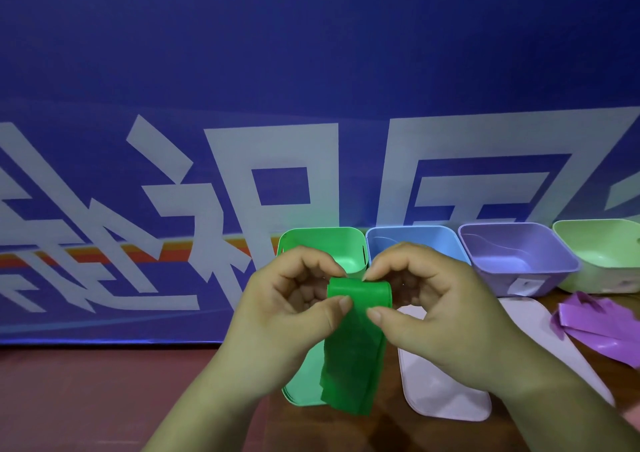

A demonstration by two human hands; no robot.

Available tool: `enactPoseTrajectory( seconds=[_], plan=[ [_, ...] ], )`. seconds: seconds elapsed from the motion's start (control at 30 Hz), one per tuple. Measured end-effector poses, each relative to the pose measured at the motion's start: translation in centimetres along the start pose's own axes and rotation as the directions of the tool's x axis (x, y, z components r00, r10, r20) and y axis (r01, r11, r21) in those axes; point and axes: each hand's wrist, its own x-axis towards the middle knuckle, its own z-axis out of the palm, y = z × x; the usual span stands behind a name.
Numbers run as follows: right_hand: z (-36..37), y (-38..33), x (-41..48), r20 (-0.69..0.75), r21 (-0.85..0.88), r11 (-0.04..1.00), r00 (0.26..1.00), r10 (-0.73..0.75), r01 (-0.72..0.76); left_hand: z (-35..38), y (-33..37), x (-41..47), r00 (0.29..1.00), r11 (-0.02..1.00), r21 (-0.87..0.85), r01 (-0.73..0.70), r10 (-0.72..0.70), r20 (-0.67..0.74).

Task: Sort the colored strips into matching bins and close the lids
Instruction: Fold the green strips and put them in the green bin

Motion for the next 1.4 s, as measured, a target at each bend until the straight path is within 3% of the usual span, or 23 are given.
enactPoseTrajectory(
  seconds=[0.17,0.53,0.9,1.17,1.4],
  plan=[
    [0.10,0.58,0.03,-0.026,-0.046,0.997,0.998,-0.061,0.060,-0.03,-0.09,0.06,0.998,0.998,-0.024,0.052,-0.051,0.030],
    [0.22,0.89,0.12,-0.027,0.178,0.980,0.995,0.096,-0.090,-0.16,-0.56,0.06,0.998,0.998,0.059,-0.036,0.033,0.047],
    [0.14,0.94,0.18,0.023,0.206,0.964,0.986,0.165,-0.166,-0.25,-0.78,0.09,0.997,0.995,0.082,-0.051,0.047,0.053],
    [0.14,0.84,-0.13,0.040,0.201,0.971,0.992,0.121,-0.126,-0.06,-0.80,0.17,1.000,0.998,0.054,-0.010,0.009,0.028],
    [0.39,0.87,-0.33,-0.046,0.096,0.995,0.999,0.010,-0.005,-0.09,-0.74,0.32,0.998,0.998,-0.020,0.055,-0.055,0.033]
  ],
)
